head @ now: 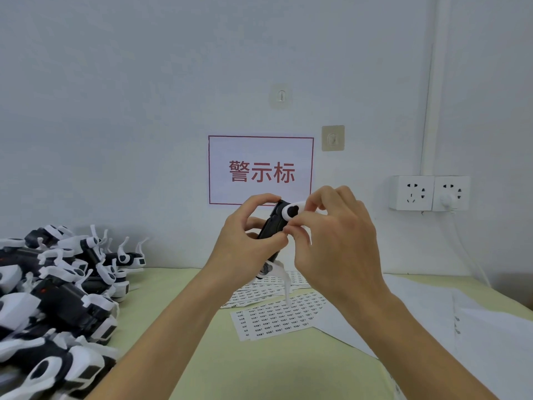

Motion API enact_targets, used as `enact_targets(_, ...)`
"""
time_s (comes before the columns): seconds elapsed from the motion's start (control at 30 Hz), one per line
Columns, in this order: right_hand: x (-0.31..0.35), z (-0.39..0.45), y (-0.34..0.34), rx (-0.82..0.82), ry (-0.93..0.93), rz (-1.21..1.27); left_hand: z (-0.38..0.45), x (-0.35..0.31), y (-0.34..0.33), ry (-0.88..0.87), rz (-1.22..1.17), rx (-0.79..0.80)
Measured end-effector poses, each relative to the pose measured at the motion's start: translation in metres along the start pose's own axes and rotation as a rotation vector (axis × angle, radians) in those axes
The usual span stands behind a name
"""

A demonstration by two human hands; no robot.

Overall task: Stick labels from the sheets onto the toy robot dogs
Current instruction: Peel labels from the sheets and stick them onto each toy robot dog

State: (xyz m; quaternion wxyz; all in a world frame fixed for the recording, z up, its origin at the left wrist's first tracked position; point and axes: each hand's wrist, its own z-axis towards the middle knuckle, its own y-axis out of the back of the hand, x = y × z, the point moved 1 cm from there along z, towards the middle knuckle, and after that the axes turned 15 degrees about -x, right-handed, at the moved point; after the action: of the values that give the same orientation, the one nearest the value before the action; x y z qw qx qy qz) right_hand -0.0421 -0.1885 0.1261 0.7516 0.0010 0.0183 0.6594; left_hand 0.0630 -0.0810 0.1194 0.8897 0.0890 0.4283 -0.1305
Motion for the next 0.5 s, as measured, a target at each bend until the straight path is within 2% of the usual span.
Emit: enact_targets(0.5,0.011,-0.004,-0.001,0.038,-0.163,-0.089,-0.003,-0.001,-0.002,0.019,0.009,0.005)
